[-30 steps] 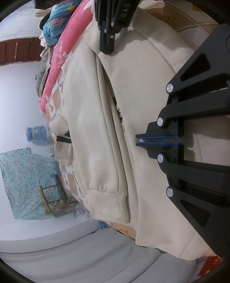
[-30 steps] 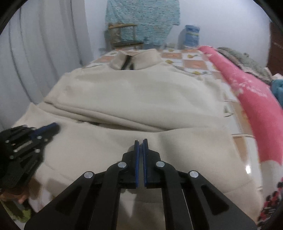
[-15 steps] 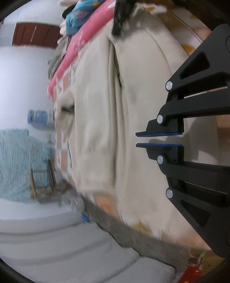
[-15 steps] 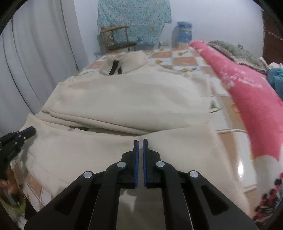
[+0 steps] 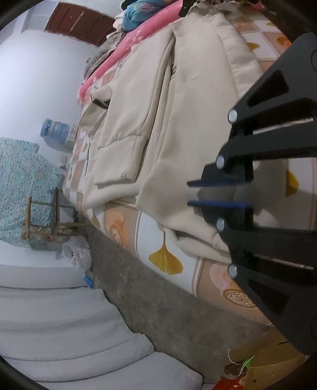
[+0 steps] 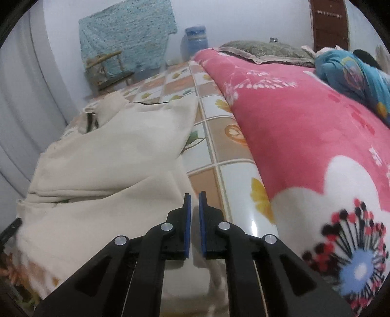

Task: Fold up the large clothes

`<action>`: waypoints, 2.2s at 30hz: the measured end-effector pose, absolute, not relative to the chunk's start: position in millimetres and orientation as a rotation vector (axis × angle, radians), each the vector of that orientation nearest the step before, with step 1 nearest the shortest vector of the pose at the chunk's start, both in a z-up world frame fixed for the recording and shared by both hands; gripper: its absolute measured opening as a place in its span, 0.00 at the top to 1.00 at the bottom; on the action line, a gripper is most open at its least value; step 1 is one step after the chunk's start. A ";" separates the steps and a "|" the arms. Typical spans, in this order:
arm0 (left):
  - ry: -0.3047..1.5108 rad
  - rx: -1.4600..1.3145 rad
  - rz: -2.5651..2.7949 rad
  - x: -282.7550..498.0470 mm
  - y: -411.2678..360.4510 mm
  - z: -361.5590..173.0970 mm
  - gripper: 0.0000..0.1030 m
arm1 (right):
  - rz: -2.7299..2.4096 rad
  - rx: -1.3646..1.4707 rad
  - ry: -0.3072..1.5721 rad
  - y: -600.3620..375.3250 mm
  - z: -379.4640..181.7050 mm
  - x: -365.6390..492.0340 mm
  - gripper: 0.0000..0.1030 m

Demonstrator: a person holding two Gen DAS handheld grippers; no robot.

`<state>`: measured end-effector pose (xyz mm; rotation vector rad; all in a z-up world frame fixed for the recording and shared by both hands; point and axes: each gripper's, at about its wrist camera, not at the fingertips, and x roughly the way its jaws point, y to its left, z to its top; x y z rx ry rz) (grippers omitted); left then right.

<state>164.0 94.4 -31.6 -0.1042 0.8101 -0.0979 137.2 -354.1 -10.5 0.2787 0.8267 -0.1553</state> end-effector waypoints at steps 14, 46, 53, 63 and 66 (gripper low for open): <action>0.875 0.120 -0.180 125.8 38.9 -39.4 0.15 | -0.015 0.062 0.946 -280.6 -30.7 107.7 0.40; 0.933 0.052 -0.141 135.6 45.0 -41.0 0.08 | 0.126 -0.017 0.946 -180.6 -27.4 126.3 0.13; 0.952 0.057 -0.127 140.0 42.6 -41.2 0.08 | 0.009 0.008 0.926 -208.2 -19.1 120.5 0.13; 0.997 0.062 -0.087 145.4 39.2 -41.3 0.07 | -0.005 0.001 0.950 -211.3 -30.7 122.7 0.06; 1.006 0.064 -0.071 145.5 37.9 -41.1 0.07 | -0.001 -0.005 0.948 -211.3 -30.9 122.1 0.06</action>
